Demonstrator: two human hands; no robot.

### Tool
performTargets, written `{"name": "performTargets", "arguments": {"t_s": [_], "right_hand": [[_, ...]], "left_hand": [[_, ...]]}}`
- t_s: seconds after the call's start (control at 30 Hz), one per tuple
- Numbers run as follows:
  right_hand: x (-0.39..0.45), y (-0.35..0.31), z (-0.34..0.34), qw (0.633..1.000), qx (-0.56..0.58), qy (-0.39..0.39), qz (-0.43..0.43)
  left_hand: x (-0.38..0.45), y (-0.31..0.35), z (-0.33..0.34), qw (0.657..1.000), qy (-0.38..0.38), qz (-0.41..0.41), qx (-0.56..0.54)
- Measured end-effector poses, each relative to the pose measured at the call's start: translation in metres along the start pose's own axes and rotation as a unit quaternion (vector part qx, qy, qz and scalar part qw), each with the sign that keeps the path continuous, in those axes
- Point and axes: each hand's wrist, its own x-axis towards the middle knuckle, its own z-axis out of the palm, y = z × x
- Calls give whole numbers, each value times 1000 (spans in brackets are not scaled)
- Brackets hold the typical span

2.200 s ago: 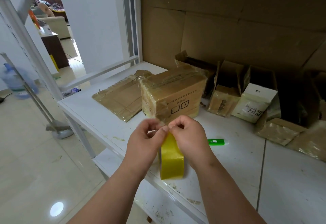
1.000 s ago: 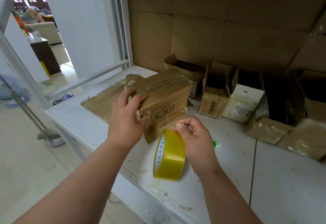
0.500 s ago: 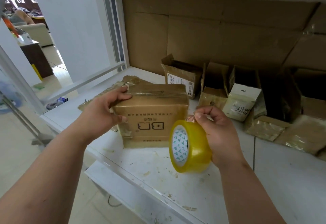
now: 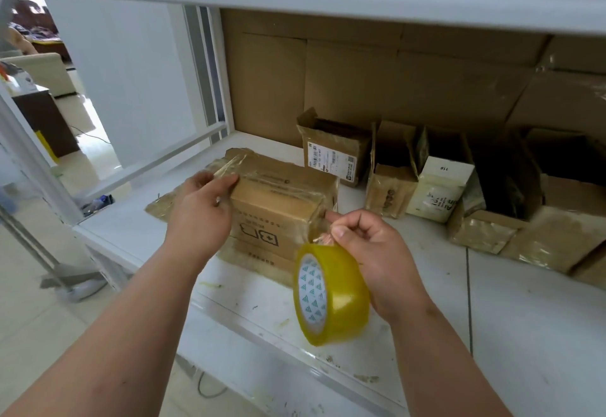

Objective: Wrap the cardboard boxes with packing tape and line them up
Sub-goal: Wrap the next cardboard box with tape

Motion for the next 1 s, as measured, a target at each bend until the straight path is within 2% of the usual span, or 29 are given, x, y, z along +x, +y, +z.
{"name": "performTargets", "arguments": {"t_s": [0.13, 0.23, 0.37, 0.5, 0.63, 0.77, 0.87, 1.0], "right_hand": [[-13, 4, 8, 1000, -8, -21, 0], [-20, 7, 11, 999, -18, -30, -9], [-17, 7, 6, 998, -57, 11, -37], [-12, -1, -3, 999, -23, 23, -26], [-3, -2, -8, 1000, -8, 26, -5], [5, -4, -13, 998, 49, 33, 20], [7, -5, -20, 994, 103, 20, 29], [4, -9, -24, 991, 124, 24, 37]], "left_hand": [[0, 10, -2, 985, -23, -62, -160], [-3, 9, 4, 976, -52, -60, -202], [-5, 6, 6, 965, -90, -39, -244], [-7, 11, 0, 970, -112, -6, -217], [-11, 11, 7, 974, -97, -13, -206], [-18, 12, 12, 996, -55, -3, -76], [-19, 21, 14, 1000, -15, -7, 22], [-21, 24, 22, 999, -29, -18, 13]]}}
